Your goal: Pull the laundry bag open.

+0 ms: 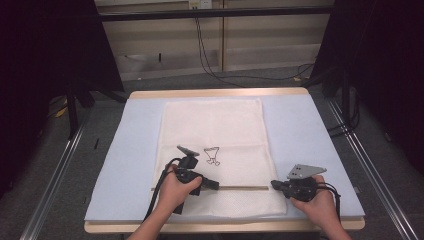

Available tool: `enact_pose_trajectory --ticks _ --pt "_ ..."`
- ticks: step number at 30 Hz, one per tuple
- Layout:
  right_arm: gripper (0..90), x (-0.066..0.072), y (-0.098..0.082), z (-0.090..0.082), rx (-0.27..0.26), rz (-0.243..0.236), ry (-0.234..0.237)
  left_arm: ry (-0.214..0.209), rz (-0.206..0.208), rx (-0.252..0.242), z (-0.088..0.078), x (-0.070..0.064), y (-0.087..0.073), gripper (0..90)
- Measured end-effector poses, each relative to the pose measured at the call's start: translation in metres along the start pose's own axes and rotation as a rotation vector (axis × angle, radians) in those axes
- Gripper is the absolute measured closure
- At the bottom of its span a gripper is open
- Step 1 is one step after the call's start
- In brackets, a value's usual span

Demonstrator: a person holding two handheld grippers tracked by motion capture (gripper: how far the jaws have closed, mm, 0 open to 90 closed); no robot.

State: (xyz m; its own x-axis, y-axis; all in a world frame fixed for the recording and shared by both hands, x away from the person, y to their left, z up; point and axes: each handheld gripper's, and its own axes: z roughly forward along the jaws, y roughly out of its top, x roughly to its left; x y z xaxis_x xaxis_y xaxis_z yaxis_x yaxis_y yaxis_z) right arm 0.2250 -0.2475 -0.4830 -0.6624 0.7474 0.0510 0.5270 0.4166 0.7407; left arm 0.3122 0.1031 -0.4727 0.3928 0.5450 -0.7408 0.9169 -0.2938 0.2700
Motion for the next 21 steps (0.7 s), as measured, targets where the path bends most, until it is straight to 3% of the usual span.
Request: enact_pose_trajectory --ticks 10,13,14,21 --pt "90.0 -0.001 0.0 0.0 -0.002 0.003 0.001 0.013 -0.003 -0.014 -0.005 0.003 -0.004 87.5" --pt "90.0 0.0 0.0 0.0 -0.003 0.005 0.002 -0.009 -0.015 -0.011 -0.006 0.002 -0.004 87.5" --pt "90.0 0.0 0.0 0.0 -0.003 0.004 0.0 0.015 0.001 -0.01 -0.007 0.003 -0.004 87.5" --pt "90.0 0.0 0.0 0.0 0.001 0.005 0.0 0.016 -0.012 -0.022 -0.02 0.008 -0.01 87.5"
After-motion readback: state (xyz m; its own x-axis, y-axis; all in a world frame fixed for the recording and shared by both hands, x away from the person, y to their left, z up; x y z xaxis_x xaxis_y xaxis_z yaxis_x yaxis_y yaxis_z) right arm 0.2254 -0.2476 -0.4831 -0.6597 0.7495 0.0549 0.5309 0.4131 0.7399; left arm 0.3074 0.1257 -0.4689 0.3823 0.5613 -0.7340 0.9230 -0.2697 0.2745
